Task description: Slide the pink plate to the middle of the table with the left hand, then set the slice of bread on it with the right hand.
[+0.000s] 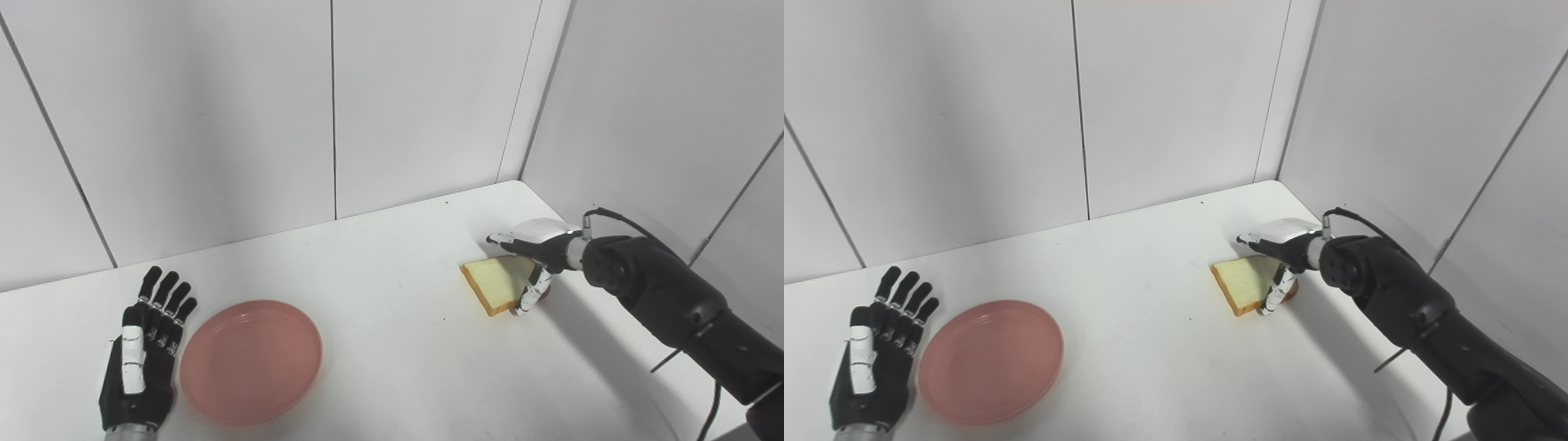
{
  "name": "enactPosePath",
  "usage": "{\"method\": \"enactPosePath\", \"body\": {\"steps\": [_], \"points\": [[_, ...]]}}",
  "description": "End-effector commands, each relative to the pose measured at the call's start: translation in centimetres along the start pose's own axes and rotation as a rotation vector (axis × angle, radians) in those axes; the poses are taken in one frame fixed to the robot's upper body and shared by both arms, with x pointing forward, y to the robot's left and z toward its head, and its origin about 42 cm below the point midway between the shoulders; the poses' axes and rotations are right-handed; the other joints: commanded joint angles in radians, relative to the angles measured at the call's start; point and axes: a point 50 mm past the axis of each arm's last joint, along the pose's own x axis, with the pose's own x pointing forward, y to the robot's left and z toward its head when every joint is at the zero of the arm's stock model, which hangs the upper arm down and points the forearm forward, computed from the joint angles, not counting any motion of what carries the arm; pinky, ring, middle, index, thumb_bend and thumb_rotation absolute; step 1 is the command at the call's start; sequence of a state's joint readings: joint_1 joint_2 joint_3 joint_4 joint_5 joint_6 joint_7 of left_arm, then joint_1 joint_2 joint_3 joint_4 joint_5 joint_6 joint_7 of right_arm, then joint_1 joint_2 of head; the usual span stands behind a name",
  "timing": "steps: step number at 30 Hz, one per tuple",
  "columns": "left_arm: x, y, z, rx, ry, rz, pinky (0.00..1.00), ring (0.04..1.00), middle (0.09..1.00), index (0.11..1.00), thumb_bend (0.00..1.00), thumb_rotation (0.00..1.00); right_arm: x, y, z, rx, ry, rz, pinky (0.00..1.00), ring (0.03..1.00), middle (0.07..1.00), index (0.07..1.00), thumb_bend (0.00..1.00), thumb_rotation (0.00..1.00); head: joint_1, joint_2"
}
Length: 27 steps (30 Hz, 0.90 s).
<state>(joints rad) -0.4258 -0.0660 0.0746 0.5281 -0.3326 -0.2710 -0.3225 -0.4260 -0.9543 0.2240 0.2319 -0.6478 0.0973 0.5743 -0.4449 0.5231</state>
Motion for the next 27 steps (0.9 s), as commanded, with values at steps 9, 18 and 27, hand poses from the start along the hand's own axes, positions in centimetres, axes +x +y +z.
{"method": "enactPosePath", "body": {"steps": [9, 18, 27], "points": [[-4.1, 0.8, -3.3, -0.074, 0.124, 0.087, 0.91, 0.915, 0.935, 0.915, 0.78, 0.78, 0.6, -1.8, -0.3, 0.01, -0.03, -0.095, 0.97, 0.972, 0.986, 0.965, 1.0, 0.19, 0.002, 0.005], [-4.1, 0.5, -2.9, -0.073, 0.119, 0.088, 0.92, 0.927, 0.944, 0.925, 0.77, 0.78, 1.6, -0.8, 0.7, 0.015, -0.053, -0.174, 0.67, 0.812, 0.85, 0.808, 0.88, 0.03, 0.0, 0.005], [-4.1, 0.4, -3.0, -0.079, 0.121, 0.087, 0.92, 0.929, 0.944, 0.928, 0.77, 0.77, 1.4, -1.4, 0.9, 0.025, -0.105, -0.33, 0.33, 0.408, 0.481, 0.489, 0.53, 0.0, 0.005, 0.002]]}}
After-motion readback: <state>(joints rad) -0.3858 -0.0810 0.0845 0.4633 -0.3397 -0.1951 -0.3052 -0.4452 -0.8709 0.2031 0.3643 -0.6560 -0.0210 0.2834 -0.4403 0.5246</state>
